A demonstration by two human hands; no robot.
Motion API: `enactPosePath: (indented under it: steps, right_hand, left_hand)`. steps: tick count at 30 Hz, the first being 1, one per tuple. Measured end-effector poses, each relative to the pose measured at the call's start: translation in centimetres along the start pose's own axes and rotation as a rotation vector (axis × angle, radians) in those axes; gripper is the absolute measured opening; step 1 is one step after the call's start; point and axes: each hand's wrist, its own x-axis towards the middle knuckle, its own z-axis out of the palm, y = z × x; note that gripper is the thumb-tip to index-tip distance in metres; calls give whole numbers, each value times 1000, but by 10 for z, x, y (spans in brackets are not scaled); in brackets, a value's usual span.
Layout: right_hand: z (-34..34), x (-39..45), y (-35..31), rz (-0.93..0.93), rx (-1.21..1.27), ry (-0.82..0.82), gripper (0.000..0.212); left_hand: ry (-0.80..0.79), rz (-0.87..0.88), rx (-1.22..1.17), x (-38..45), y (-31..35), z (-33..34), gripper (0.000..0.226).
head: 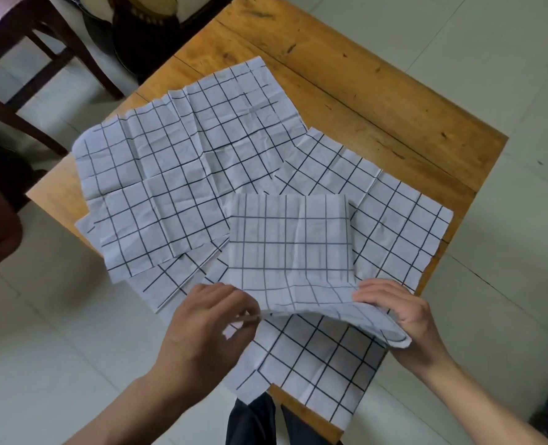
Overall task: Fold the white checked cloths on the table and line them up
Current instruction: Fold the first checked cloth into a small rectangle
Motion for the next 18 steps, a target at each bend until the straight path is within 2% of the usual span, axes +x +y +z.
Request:
enactPosePath:
  steps: [4, 6, 8, 10, 13, 15, 18]
  right_hand:
    - [2, 9, -11, 241, 241, 58, 7]
    - [4, 14, -12, 386, 359, 86, 15]
    - [6, 20, -12, 490, 403, 89, 4]
    - [8, 26, -14, 486, 366, 116, 10]
    - [10, 32, -15, 448, 329, 145, 10]
    - [10, 36, -13, 459, 327, 147, 15]
    - [11, 43, -11, 505, 333, 128, 6]
  left_hand:
    - [-4, -200, -142, 14, -8, -8, 22]
    - [-5, -325, -241, 19, -16, -9, 29]
    - [-33, -433, -326, 24, -25, -7, 34]
    - [-102, -506, -415, 29, -33, -2, 37]
    - [-177, -556, -493, 35, -41, 11, 29]
    - [-174, -575, -473, 36, -45, 19, 23]
    - [-90, -594, -401, 39, -46, 29, 14]
